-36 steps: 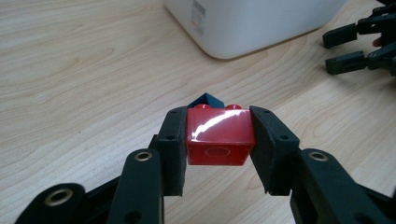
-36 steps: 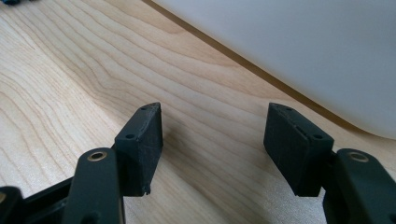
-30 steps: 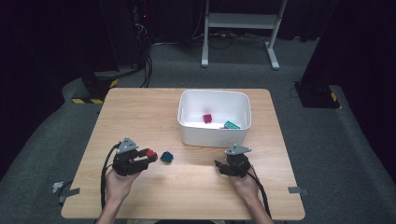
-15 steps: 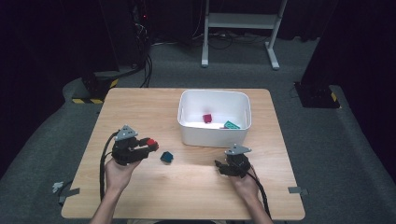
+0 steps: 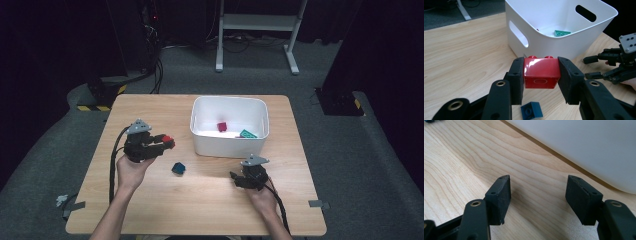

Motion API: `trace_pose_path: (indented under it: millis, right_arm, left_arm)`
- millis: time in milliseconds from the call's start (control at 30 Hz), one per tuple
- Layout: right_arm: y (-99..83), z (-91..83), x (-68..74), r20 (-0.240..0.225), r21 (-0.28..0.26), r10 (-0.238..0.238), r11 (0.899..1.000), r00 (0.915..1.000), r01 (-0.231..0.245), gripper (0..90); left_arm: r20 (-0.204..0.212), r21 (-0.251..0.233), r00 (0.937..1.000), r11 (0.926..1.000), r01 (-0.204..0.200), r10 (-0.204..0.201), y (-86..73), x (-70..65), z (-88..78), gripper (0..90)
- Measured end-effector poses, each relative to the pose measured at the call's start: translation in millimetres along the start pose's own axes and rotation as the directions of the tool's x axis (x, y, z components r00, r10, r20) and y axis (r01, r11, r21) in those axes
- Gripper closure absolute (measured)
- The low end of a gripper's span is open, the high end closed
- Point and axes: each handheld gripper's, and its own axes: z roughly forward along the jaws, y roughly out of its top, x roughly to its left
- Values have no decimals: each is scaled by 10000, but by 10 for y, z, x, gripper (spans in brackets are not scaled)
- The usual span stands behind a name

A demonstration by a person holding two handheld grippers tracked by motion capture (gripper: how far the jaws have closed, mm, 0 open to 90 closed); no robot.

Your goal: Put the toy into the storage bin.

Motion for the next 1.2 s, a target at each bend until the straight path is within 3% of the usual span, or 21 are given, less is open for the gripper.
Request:
trace_pose_path:
  millis: [767,1200]
  right_arm:
    - [-1,-1,2,2,12,6,10000,10000,-6,369]
    - [-1,-2,5,3,20,51,10000,10000,-51,369]
  left_arm:
    - [668,-376,9968,9985,-405,430,579,-114,362,587]
    - [968,-212,9948,9993,-300,319,739,-148,644,586]
